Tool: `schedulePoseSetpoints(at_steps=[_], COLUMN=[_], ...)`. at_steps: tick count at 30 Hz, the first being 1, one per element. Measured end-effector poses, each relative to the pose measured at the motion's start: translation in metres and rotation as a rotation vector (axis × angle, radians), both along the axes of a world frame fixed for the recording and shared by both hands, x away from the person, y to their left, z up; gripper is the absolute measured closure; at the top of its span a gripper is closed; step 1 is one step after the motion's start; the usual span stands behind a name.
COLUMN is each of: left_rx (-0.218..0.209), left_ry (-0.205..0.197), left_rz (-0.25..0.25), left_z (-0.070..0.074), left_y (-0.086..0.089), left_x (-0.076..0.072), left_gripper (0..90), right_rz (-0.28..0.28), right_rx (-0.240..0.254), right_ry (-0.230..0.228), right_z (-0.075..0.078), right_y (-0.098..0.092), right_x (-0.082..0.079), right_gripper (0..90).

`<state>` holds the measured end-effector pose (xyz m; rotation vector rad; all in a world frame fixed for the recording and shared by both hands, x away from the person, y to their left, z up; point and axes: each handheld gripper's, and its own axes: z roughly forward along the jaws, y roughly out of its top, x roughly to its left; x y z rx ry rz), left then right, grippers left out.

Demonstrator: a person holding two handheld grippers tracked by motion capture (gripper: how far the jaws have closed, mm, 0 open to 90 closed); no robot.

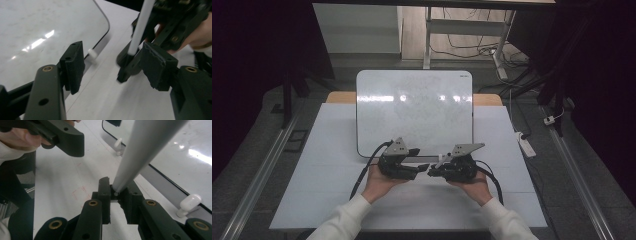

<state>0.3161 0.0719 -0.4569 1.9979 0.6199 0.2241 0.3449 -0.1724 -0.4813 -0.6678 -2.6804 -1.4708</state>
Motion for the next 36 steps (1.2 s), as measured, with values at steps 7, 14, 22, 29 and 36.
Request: schedulePoseSetpoints(at_steps=[7,14,22,29,36], left_rx=[-0.01,-0.033,-0.049,-0.066,-0.053], left_ry=[-0.018,-0.023,0.003,0.032,0.023], left_rz=[-0.064,-0.099,-0.132,-0.166,-0.144], left_z=[0.007,0.011,0.008,0.005,0.005], left_y=[-0.021,-0.031,-0.031,-0.03,-0.027], left_x=[0.003,0.006,0.011,0.015,0.016], left_gripper=[40.4,47.2,62.9,76.6,80.6], right_rz=[0.023,0.045,0.064,0.078,0.084], right_rx=[-0.014,-0.035,-0.049,-0.067,-0.067], right_ry=[0.018,0.029,0.031,0.043,0.057], right_z=[-0.004,-0.007,-0.008,-0.009,-0.01], right_y=[0.006,0.01,0.012,0.013,0.013], right_x=[0.0,-0.001,-0.002,-0.001,0.0], right_gripper=[77.2,77.2,77.2,77.2,76.6])
